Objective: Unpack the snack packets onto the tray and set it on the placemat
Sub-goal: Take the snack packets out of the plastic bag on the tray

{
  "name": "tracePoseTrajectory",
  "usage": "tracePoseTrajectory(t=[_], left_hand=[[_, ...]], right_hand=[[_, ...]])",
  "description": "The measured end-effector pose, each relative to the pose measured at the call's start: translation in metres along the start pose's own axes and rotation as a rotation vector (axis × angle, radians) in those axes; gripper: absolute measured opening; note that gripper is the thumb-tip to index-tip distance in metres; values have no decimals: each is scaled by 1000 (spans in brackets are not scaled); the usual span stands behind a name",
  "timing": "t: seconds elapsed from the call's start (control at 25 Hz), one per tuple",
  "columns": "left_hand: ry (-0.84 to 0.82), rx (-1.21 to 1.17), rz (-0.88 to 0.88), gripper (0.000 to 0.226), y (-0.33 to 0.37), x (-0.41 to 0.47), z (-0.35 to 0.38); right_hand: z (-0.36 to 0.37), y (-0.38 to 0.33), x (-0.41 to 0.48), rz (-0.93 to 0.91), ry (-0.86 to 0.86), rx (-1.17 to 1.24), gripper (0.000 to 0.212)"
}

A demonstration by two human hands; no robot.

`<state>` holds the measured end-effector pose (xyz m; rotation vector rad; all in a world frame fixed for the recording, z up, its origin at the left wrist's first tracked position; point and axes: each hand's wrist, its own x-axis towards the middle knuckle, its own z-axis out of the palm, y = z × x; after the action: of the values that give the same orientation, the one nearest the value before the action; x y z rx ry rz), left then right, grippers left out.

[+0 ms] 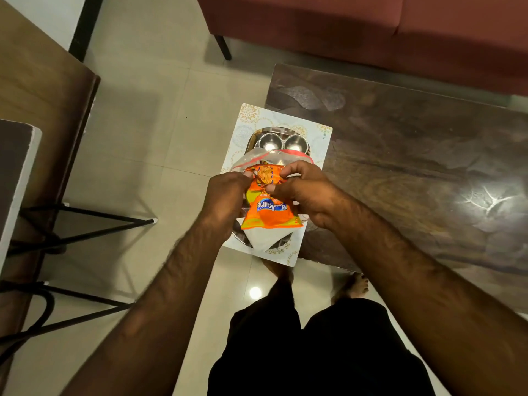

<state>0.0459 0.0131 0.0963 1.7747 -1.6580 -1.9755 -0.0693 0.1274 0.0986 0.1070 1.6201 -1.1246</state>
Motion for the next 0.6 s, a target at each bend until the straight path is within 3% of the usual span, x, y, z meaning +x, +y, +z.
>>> tracePoseTrajectory(t=[0.16, 0.28, 0.36, 0.48, 0.6], left_hand=[[146, 162, 170, 35, -10, -1, 1], [147, 223, 202, 42, -5, -1, 4], [66, 150, 194, 37, -1, 2, 4], [-178, 134, 199, 20, 1, 1, -2], [-289, 171, 222, 53, -2, -2, -7]], right_hand=[[-7, 2, -3, -193, 42, -80, 33], [-14, 2, -7, -328, 73, -168, 23], [-17, 4, -9, -312, 26, -143, 25], [-19, 6, -11, -298, -5, -111, 45], [-24, 8, -11, -382, 1, -151, 62]])
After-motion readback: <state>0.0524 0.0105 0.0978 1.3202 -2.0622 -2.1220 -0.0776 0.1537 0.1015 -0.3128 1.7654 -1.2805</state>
